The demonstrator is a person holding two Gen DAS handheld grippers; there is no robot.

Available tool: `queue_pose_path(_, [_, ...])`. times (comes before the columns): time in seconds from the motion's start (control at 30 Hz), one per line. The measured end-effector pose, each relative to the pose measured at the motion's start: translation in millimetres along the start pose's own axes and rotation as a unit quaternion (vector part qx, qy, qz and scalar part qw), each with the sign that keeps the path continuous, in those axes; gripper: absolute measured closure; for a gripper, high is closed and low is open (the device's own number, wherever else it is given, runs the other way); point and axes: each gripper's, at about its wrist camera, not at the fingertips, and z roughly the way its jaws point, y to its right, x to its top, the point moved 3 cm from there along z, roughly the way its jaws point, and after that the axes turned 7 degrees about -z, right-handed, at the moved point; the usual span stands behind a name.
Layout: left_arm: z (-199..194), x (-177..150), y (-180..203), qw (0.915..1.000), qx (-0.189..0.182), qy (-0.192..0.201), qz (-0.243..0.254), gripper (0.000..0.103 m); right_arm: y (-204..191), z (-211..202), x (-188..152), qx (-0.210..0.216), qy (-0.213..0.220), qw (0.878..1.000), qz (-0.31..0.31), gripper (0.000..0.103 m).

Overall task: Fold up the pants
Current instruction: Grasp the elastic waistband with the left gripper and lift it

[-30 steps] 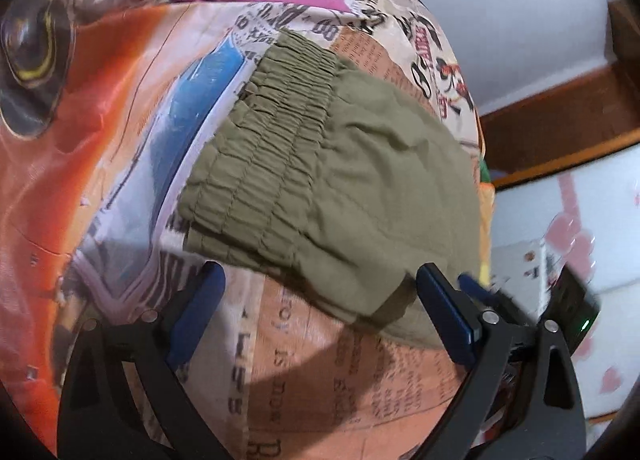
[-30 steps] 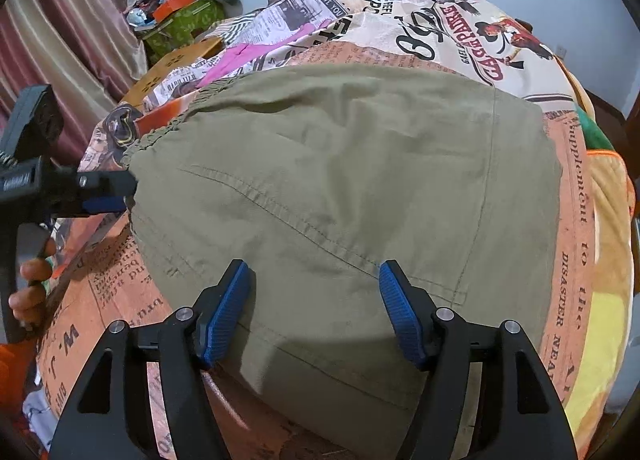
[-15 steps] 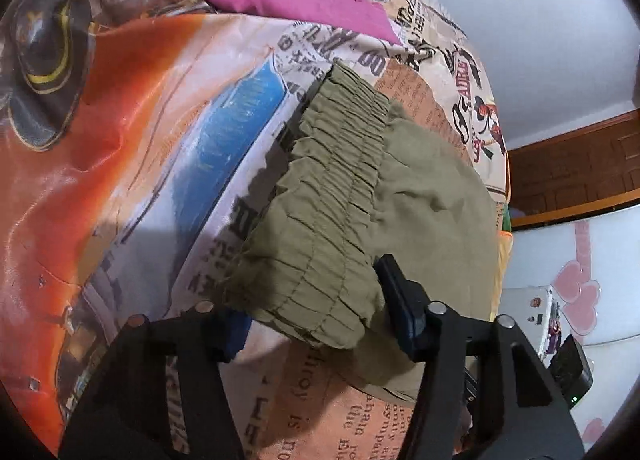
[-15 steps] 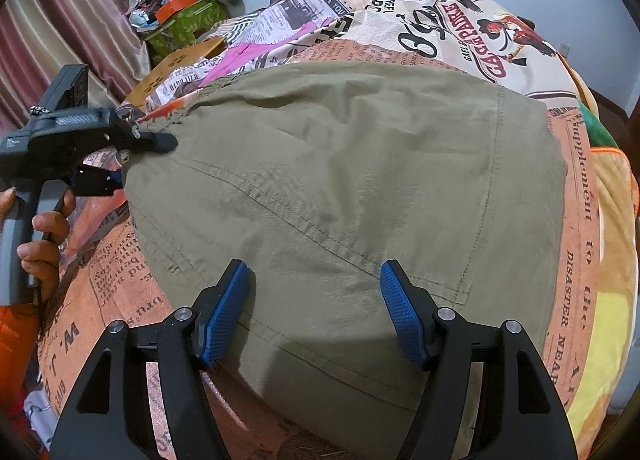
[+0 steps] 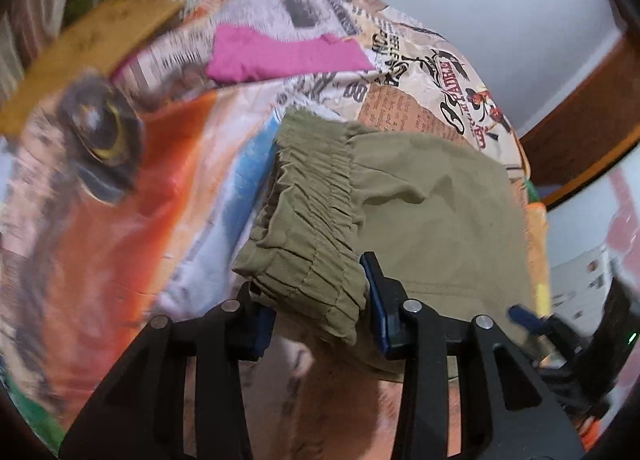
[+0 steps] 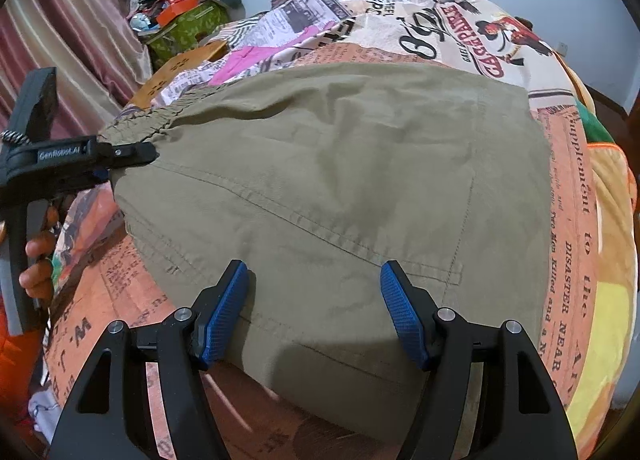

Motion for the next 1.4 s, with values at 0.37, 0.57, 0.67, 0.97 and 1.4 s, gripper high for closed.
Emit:
queue_pose_path(0.37, [-24,-11,-18,0.9976,0.059,0.032,0.017,0.064,-22,-6,1,0.005,0.012,1.0,-0.02,0.038])
queue_pose_path(0.57, [-45,4,11,0.9938,0.063,0.07,0.059,0.067,-8,-27,0,-0.01,0.04,0.999,0.003,0.038])
queue_pose_path(0.67, [-56,14,28,0.9921,0.05,0.086,0.076,0.069,12,-38,-9,-0.03,0.045,0.998,0.026,0.038])
queue_pose_path(0.97, [-77,21,90,0.9806,0.019,0.131,0.145,0.07,50,-34,-43,-0.047,0.019,0.995,0.084,0.038])
queue_pose_path(1.4, [-70,-3,194,0.9628,-0.065,0.109,0.239,0.075,55,-33,-51,-0.016,0.03,0.993,0.111,0.038])
